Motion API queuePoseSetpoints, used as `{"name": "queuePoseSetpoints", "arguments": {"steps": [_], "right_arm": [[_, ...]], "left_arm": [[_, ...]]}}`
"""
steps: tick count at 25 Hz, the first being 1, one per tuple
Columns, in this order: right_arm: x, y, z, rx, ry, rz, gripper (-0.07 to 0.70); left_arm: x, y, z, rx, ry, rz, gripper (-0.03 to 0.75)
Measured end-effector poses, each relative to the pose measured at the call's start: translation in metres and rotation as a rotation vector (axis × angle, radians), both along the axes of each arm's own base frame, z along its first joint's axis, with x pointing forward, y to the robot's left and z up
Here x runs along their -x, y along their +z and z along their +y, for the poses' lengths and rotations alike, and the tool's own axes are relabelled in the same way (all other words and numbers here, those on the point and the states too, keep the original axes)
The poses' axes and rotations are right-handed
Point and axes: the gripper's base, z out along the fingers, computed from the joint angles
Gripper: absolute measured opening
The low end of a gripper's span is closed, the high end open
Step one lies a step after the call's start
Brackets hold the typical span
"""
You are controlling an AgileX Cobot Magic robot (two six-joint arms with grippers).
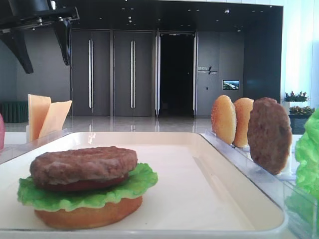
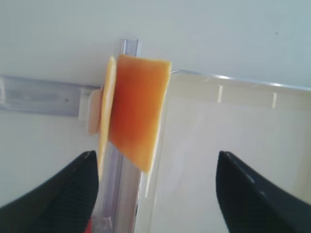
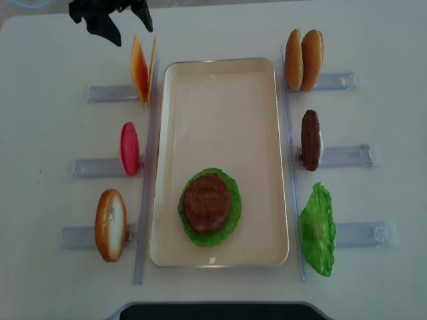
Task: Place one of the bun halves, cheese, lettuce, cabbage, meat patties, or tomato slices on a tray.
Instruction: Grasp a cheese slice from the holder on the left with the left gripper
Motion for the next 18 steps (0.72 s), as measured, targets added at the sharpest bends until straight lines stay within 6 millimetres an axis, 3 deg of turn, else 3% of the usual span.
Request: {"name": "queuePoseSetpoints", "arguments": {"steps": [7, 12, 18], "right_arm": [[0.000, 0.000, 0.000, 0.000, 0.000, 0.000, 0.527], [0.000, 0.000, 0.000, 0.000, 0.000, 0.000, 0.527], [0.000, 0.000, 0.000, 0.000, 0.000, 0.000, 0.527]], "left_arm": [[-0.025, -0.014, -0.021, -0.016, -0.036, -0.009, 0.573], [-0.030, -0.026, -0.035, -0.013, -0.042, 0.010, 0.573], [-0.031, -0.029, -0.036, -0.015, -0.043, 0.019, 0.573]]}}
